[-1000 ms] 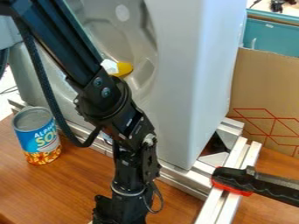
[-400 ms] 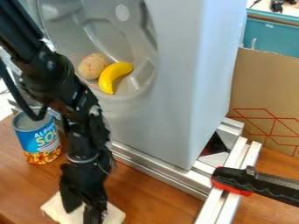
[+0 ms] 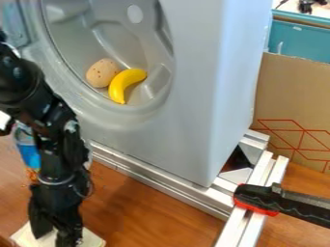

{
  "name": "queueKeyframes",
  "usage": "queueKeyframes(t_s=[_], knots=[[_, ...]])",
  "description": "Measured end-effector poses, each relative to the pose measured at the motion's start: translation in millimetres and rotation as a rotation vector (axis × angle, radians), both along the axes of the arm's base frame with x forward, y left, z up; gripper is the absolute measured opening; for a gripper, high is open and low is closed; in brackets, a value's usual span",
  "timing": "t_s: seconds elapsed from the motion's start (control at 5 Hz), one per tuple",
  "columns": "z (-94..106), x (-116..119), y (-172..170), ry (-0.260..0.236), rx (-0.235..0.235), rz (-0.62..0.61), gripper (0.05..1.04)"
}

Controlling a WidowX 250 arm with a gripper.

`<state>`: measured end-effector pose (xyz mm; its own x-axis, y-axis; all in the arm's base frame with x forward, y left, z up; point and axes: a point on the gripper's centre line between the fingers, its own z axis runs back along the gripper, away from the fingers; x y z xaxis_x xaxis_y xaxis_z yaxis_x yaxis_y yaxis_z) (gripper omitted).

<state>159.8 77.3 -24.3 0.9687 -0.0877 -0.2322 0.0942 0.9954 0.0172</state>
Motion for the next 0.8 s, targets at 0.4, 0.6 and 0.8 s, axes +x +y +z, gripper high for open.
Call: queueKeyframes(t_s=[0.4, 0.6, 0.8], knots=[[11.0, 3, 13, -0.036, -0.003, 0.011, 1.0], [39.5, -1, 9, -0.078, -0.012, -0.018, 1.0], [66.8, -17, -2, -0.14, -0.026, -0.065, 1.0]])
